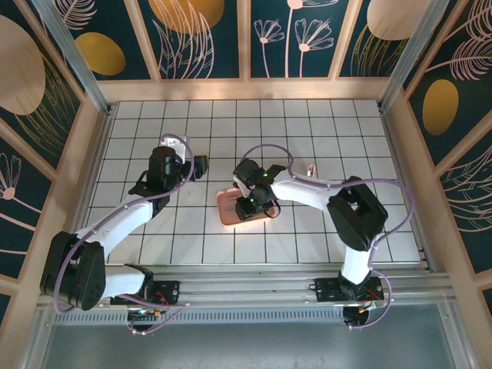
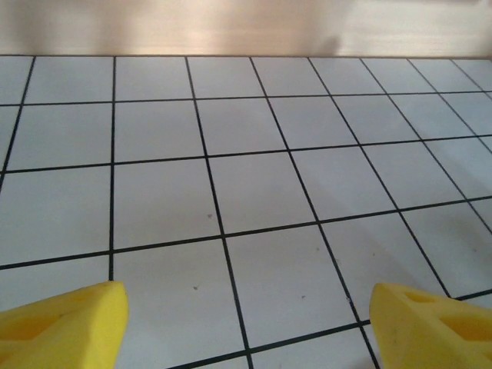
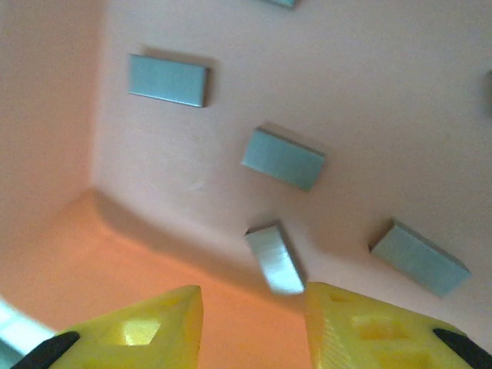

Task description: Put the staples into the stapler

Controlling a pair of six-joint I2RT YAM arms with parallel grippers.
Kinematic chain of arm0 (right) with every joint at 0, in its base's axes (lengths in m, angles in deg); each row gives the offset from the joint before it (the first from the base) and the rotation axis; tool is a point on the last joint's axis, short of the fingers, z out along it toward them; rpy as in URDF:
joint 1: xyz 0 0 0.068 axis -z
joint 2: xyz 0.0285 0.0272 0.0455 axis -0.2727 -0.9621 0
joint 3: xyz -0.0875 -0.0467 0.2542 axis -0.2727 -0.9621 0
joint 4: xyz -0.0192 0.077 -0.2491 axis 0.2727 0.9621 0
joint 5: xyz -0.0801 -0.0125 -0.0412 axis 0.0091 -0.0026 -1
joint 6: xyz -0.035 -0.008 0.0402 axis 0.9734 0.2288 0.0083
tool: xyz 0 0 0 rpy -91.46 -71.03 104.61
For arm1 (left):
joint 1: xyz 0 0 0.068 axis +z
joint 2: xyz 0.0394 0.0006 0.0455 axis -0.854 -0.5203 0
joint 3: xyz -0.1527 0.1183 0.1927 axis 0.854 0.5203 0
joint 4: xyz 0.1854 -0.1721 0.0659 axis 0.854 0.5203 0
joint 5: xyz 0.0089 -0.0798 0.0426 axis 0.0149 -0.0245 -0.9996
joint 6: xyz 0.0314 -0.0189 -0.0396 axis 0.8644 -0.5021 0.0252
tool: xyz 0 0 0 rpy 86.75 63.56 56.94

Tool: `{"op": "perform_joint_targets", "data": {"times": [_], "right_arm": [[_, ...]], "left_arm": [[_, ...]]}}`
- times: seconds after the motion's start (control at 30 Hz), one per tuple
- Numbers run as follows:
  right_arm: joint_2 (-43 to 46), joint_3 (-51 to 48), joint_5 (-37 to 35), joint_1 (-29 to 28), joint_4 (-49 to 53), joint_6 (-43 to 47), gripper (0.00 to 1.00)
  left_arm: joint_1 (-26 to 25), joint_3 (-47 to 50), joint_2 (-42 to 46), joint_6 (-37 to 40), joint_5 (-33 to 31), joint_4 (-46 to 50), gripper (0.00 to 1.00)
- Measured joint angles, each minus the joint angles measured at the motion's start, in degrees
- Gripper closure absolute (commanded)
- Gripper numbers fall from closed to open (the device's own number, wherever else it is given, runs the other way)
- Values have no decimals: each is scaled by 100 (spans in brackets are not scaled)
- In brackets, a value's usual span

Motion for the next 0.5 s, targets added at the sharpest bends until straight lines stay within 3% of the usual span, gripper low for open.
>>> {"op": "perform_joint_targets", "data": {"times": [0.2,0.4,0.5], "right_arm": [[717,107,-568,225,-160,1132,61],[890,-61,-326,581,-468,3268,59],[737,-122,-153,643,-468,4214,59]], "left_arm": [[0,2,511,-538,293,2,19],[0,568,1357,-833,317,-295,20],[0,857,1379,-828,396,-315,19]]}}
